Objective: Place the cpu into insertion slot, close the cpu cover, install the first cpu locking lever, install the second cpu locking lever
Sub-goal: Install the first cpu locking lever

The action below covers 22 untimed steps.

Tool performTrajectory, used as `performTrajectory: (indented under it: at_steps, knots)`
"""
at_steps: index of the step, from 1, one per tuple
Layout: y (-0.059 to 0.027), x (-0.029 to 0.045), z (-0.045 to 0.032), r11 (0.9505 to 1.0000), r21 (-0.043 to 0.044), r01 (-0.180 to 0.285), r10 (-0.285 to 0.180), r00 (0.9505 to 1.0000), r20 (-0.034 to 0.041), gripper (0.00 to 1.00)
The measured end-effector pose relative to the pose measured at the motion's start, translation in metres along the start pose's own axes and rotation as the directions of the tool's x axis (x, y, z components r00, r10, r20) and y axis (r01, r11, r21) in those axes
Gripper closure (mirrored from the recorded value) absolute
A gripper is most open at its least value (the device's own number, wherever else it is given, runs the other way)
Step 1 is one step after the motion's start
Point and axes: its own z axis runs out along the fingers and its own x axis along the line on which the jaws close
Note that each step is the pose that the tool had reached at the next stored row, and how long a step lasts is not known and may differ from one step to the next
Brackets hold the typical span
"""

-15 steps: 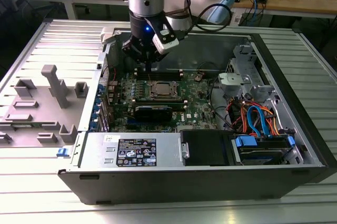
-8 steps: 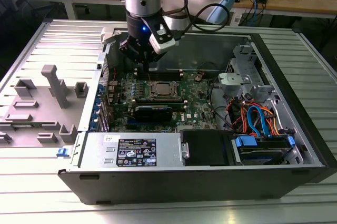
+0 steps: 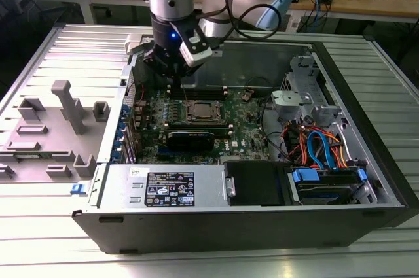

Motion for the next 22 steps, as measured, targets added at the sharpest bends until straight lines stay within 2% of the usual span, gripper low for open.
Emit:
performTrajectory:
  at_steps: [7,14,16,20,22]
  knots:
    - [0.0107,0.0,0.002,1.0,0.0,0.0,0.0,1.0,0.0001,0.89]
    - [0.0241,-0.0007,0.0072,1.0,0.0,0.0,0.0,1.0,0.0001,0.89]
    - [0.027,-0.0014,0.0079,1.0,0.0052,0.0,0.0,1.0,-0.0003,0.89]
    - [0.0268,-0.0053,0.0089,1.0,0.0082,0.0,0.0,1.0,-0.0004,0.89]
    - [0.0266,-0.0105,0.0094,0.9999,0.0101,0.0,0.0,1.0,-0.0005,0.89]
